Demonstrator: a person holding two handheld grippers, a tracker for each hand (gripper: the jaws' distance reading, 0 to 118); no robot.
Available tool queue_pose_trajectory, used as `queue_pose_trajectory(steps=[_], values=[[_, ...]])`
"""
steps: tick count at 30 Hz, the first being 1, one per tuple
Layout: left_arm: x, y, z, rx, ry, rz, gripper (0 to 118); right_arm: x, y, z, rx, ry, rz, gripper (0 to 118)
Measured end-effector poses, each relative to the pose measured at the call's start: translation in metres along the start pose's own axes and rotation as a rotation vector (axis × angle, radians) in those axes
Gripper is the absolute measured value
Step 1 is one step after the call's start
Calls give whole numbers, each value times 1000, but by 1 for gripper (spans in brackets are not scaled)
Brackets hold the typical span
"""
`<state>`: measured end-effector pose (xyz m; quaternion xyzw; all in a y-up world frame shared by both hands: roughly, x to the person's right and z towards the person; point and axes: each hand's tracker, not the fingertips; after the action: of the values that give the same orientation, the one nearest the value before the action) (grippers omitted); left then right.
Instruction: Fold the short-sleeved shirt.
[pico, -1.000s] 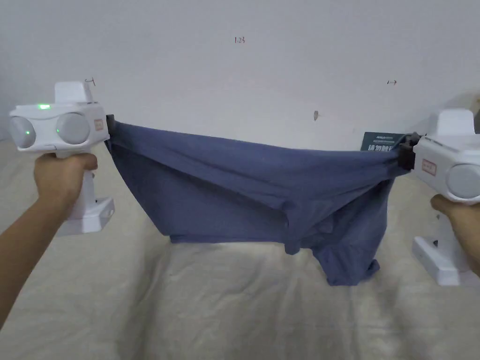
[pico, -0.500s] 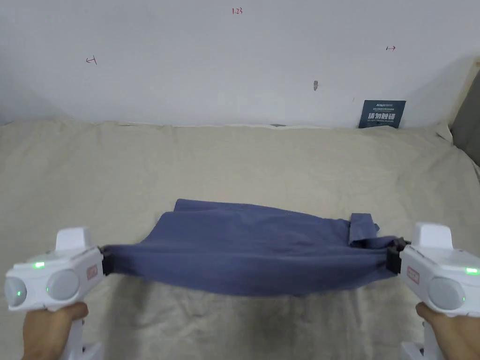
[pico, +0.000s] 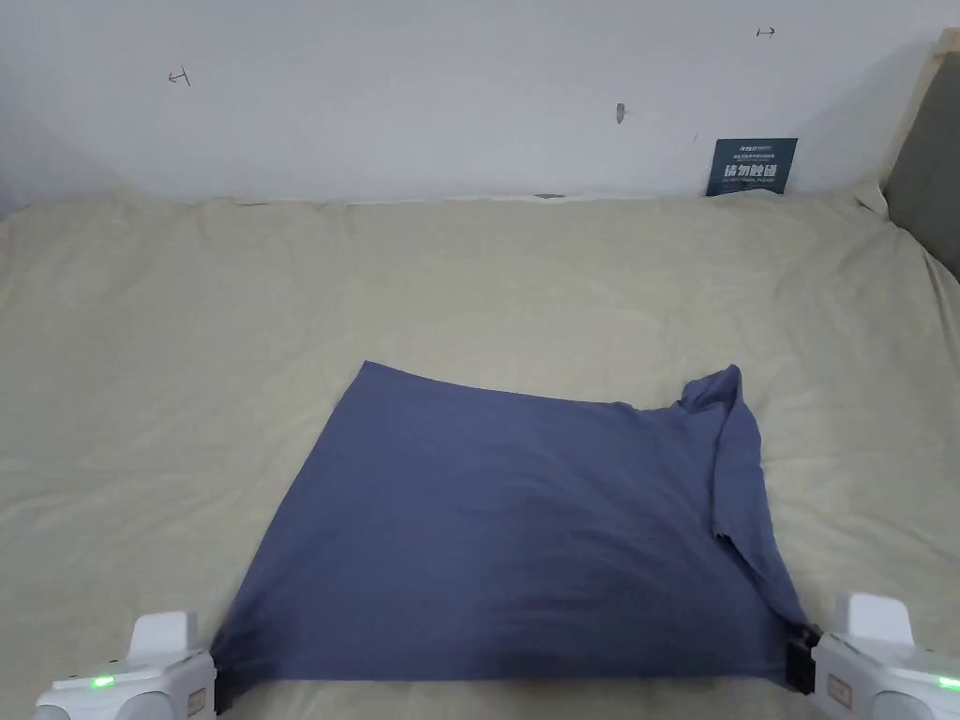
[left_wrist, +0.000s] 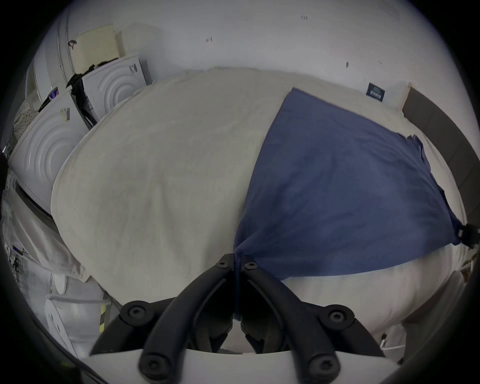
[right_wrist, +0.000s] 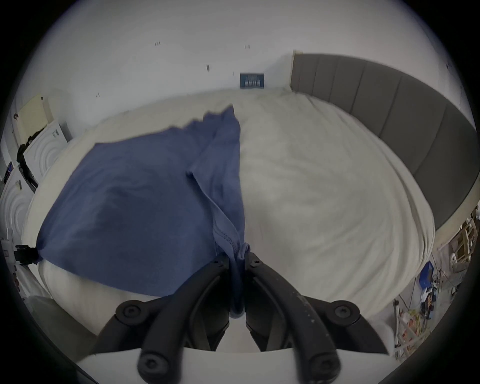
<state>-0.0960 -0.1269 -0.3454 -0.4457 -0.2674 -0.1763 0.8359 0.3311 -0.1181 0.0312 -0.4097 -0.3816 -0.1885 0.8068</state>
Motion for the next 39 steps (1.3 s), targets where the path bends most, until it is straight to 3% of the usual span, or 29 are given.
queue_pose_trajectory(steps=[3, 10, 11, 13, 14, 15, 16, 26, 28, 29, 31, 32, 33, 39], values=[[2, -7, -2, -25, 9, -7, 4, 2, -15, -14, -75, -1, 0, 12], [5, 5, -5, -67, 19, -3, 8, -6, -5, -10, -86, -15, 10, 16], [4, 9, -2, -67, 11, 19, 18, -7, 0, -4, -75, -17, 10, 24], [2, 20, 11, -20, -20, 78, 79, -4, 9, 4, 9, 3, 11, 64], [7, 27, 31, 27, -57, 110, 103, -4, 19, 16, 72, 23, 16, 79], [10, 36, 45, 94, -95, 131, 117, -5, 29, 28, 137, 30, 23, 91], [13, 46, 59, 171, -125, 142, 117, -14, 39, 56, 202, 27, 30, 96], [74, 128, 181, 772, -159, 60, 115, -54, 106, 195, 769, -46, 103, 96], [85, 131, 193, 850, -152, 43, 114, -59, 108, 206, 820, -67, 108, 92], [90, 131, 197, 879, -144, 41, 111, -62, 108, 211, 847, -72, 109, 83], [100, 131, 203, 926, -138, 29, 78, -67, 107, 217, 866, -79, 108, 42], [105, 129, 205, 944, -131, 22, 46, -67, 108, 216, 868, -80, 112, 17], [109, 128, 205, 936, -129, 22, 2, -69, 108, 217, 869, -80, 115, 2], [115, 140, 192, 890, -188, 3, 0, -77, 109, 212, 867, -72, 106, 2]])
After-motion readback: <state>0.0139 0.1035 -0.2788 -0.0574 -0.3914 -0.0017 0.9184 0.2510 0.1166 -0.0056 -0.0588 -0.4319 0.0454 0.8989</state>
